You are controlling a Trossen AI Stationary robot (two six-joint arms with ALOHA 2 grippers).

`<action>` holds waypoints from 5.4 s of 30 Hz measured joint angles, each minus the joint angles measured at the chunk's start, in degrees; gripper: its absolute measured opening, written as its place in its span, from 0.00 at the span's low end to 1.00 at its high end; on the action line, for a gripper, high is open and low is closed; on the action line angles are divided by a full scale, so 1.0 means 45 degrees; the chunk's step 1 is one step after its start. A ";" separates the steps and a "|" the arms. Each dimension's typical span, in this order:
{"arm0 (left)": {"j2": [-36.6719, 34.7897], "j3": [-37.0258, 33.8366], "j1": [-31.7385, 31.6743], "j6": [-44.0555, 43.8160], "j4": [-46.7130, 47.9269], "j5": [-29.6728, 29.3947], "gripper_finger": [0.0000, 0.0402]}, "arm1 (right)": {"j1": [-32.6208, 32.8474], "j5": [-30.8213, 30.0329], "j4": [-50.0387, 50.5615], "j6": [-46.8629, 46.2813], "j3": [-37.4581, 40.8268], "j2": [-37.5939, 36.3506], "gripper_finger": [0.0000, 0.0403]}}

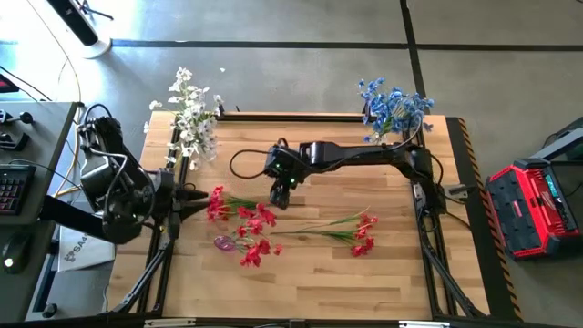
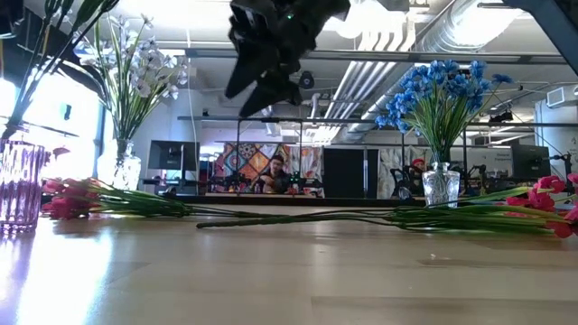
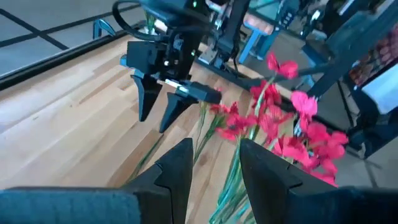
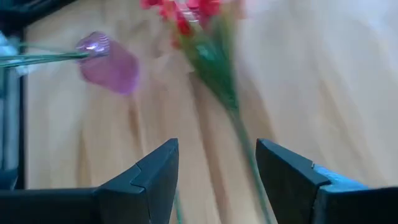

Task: Sort flowers into vase by color
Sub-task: Put the left red flowers into the purple vase

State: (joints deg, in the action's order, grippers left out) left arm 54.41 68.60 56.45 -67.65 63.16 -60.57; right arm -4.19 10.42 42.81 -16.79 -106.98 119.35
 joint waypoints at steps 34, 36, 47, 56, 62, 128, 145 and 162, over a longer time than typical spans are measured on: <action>-0.0629 0.0000 -0.0636 0.0571 0.0008 -0.0249 0.30 | 0.0136 -0.0599 -0.4143 0.4183 -0.0010 0.4196 0.26; -0.0630 0.0000 -0.0636 0.0529 0.0003 -0.0250 0.30 | 0.0092 -0.0448 -0.4082 0.3860 -0.0014 0.4193 0.12; -0.0658 0.0000 -0.0636 0.0532 -0.0005 -0.0380 0.30 | -0.0175 -0.0082 -0.2643 0.0831 0.0032 0.3108 0.01; -0.0669 0.0000 -0.0636 0.0487 -0.0011 -0.0812 0.30 | -0.0711 -0.0959 0.2034 0.2251 0.0010 -0.0249 0.00; -0.0669 -0.0003 -0.0937 0.0439 -0.0128 -0.2655 0.30 | -0.0825 -0.2504 0.3364 0.1634 0.0008 -0.2562 0.00; 0.1719 0.0010 -0.9889 1.3053 -1.4762 0.8564 0.38 | 0.1944 -0.3905 -0.5994 0.2150 0.0005 -0.5129 0.00; 0.1671 0.0005 -0.9958 1.3148 -1.4030 0.7240 0.49 | 0.1698 -0.4659 -0.5929 0.2189 0.0015 -0.5414 0.00; 0.2113 -0.0019 -1.1918 1.2414 -1.4989 1.1625 0.47 | 0.1346 -0.3490 -0.5275 0.2072 -0.0010 -0.5188 0.00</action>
State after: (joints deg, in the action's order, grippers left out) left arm 63.92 68.51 2.81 -11.79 -4.29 -8.26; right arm 1.87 -5.29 19.07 -7.46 -107.02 96.01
